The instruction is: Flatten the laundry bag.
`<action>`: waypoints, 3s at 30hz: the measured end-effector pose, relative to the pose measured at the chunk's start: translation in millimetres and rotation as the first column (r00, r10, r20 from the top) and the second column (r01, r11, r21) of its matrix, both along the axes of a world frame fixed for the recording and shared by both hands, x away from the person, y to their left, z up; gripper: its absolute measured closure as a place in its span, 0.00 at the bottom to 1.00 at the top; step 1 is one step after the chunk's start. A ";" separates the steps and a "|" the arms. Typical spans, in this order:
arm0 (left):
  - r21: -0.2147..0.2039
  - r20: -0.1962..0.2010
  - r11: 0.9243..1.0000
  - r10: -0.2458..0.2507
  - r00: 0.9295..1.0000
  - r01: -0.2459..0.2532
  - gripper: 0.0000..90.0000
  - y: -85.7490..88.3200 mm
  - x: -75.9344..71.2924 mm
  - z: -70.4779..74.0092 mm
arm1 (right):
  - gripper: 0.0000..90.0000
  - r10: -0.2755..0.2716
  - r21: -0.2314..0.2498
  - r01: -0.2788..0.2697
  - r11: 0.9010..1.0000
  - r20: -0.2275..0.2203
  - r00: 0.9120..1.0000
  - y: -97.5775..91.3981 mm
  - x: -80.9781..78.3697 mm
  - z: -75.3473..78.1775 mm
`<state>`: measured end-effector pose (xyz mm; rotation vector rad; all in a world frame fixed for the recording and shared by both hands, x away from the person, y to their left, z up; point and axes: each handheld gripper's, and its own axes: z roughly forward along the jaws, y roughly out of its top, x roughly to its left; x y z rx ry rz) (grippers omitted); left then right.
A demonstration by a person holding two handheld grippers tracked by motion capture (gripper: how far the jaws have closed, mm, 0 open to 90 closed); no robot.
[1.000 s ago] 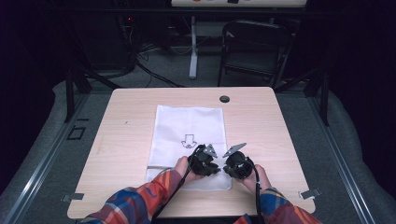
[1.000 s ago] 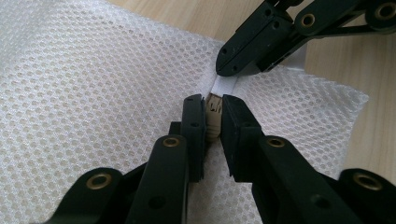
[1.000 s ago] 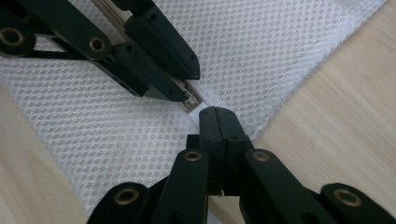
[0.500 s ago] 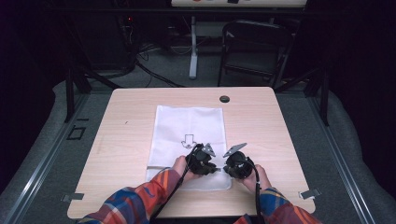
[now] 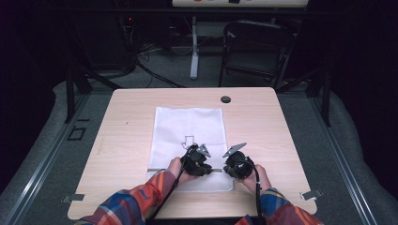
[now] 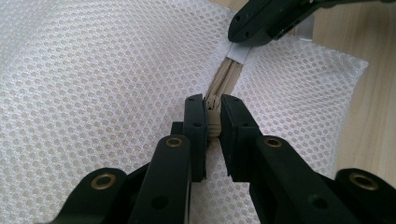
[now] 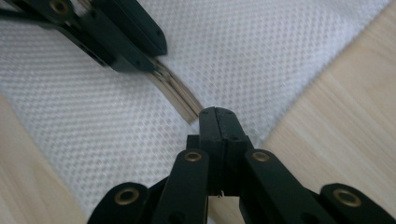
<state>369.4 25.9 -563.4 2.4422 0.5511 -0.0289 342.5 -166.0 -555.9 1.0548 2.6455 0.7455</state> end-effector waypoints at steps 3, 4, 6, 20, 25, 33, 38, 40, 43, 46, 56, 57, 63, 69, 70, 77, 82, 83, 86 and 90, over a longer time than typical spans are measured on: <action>-0.002 0.001 1.000 0.003 1.000 -0.003 0.90 0.0 -0.3 0.0 | 1.00 0.022 -0.002 -0.022 1.000 0.019 1.000 8.1 0.4 0.6; -0.007 -0.001 1.000 0.003 1.000 -0.003 0.90 0.3 -0.2 -0.2 | 1.00 0.025 -0.005 -0.025 1.000 0.022 0.999 10.8 0.9 0.2; -0.009 -0.005 1.000 0.012 1.000 -0.013 0.90 0.5 -0.5 -0.5 | 1.00 0.030 -0.002 -0.030 1.000 0.016 0.999 14.6 2.4 -1.8; -0.028 -0.012 0.999 0.034 0.999 -0.034 0.90 1.7 -1.1 -2.7 | 1.00 0.055 0.049 -0.057 0.997 0.038 0.998 13.0 3.6 -9.5; -0.025 -0.004 0.999 0.031 1.000 -0.031 0.90 1.7 -1.8 -1.9 | 1.00 0.061 0.062 -0.063 0.996 0.031 0.998 11.5 4.7 -9.9; -0.017 -0.002 0.999 0.037 0.999 -0.037 0.90 8.0 -1.8 0.7 | 1.00 0.067 0.049 -0.069 0.996 0.035 0.997 12.1 4.3 -9.5; -0.015 -0.008 0.999 0.038 0.999 -0.038 0.90 13.3 -2.1 2.4 | 1.00 0.069 0.044 -0.070 0.997 0.035 0.997 12.5 4.5 -9.2; -0.025 -0.012 0.999 0.040 0.999 -0.041 0.90 14.2 -2.6 2.4 | 1.00 0.069 0.043 -0.070 0.997 0.035 0.997 12.6 4.5 -9.1; -0.014 -0.003 0.999 0.032 0.999 -0.032 0.90 14.1 -3.4 3.4 | 1.00 0.071 0.046 -0.072 0.996 0.032 0.997 12.2 4.9 -9.2; -0.012 -0.003 0.999 0.032 0.999 -0.033 0.90 14.2 -3.4 3.5 | 1.00 0.068 0.045 -0.070 0.997 0.034 0.997 12.5 4.8 -9.2; -0.007 -0.003 0.999 0.031 1.000 -0.031 0.90 14.9 -3.9 3.9 | 1.00 0.069 0.046 -0.071 0.996 0.030 0.997 12.2 5.2 -9.0; -0.004 -0.001 1.000 0.031 1.000 -0.031 0.90 15.0 -4.0 4.0 | 1.00 0.069 0.046 -0.071 0.996 0.030 0.997 12.3 5.1 -9.1; -0.010 -0.007 0.999 0.037 0.999 -0.037 0.90 15.7 -4.0 3.6 | 1.00 0.070 0.046 -0.072 0.996 0.029 0.997 12.1 5.3 -9.0; -0.007 -0.009 0.999 0.035 0.999 -0.035 0.90 15.9 -3.2 3.7 | 1.00 0.068 0.048 -0.069 0.996 0.027 0.997 12.2 5.8 -9.1; -0.006 -0.006 1.000 0.029 1.000 -0.029 0.90 16.9 -2.7 3.3 | 1.00 0.071 0.046 -0.072 0.996 0.020 0.997 12.1 6.4 -8.7; -0.012 -0.011 0.999 0.049 0.999 -0.050 0.90 21.9 -3.8 2.3 | 1.00 0.074 0.046 -0.074 0.996 0.001 0.997 14.3 10.3 -7.8; -0.024 -0.012 0.998 0.055 0.998 -0.055 0.90 25.0 -5.0 1.7 | 1.00 0.082 0.032 -0.081 0.996 -0.011 0.997 16.3 11.4 -6.6; -0.020 -0.011 0.998 0.056 0.998 -0.056 0.90 25.6 -5.5 1.9 | 1.00 0.076 0.029 -0.075 0.997 -0.008 0.997 17.1 11.3 -6.5; -0.020 -0.015 0.997 0.068 0.998 -0.068 0.90 32.9 -3.6 2.6 | 1.00 0.078 0.018 -0.078 0.997 -0.018 0.997 17.9 12.1 -5.6; -0.022 -0.029 0.996 0.083 0.996 -0.084 0.90 40.3 -1.1 3.5 | 1.00 0.083 0.019 -0.082 0.996 -0.029 0.996 16.5 13.4 -5.1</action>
